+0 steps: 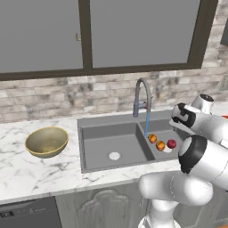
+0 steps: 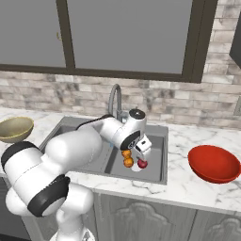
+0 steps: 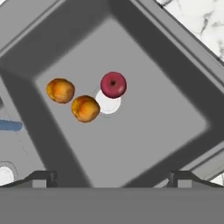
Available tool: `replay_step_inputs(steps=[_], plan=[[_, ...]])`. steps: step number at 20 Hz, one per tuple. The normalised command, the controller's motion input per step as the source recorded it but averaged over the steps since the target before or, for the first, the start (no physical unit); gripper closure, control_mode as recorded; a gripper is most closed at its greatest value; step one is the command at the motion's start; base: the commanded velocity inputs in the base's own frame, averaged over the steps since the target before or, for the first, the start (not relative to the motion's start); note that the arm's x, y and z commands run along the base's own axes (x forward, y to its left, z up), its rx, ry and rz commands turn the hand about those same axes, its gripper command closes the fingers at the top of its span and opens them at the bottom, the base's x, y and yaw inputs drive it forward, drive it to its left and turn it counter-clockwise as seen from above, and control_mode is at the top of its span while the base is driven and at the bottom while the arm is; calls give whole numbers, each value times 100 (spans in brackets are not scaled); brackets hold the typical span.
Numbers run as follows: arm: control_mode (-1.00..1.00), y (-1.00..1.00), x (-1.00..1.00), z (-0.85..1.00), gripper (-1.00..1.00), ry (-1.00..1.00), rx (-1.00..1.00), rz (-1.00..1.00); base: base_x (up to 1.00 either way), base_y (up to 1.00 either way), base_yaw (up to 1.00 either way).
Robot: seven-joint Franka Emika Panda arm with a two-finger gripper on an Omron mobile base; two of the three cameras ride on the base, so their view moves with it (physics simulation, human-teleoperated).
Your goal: Pick the peachs from the sink and place them in one bowl. Place the apple in the other bowl. Then turn off the sink faucet.
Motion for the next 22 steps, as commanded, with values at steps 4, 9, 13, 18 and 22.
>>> replay_step_inputs(steps=[4,9,13,18,22], plan=[[-100,-3,14,-34,-100,0,0,-9,0,0,0],[-100,-13,16,-31,-100,0,1,-3,0,0,0],[-100,-15,33,-19,-100,0,3,-2,0,0,0],[-100,-20,23,-12,-100,0,4,0,0,0,0],[-100,-13,15,-21,-100,0,2,0,0,0,0]])
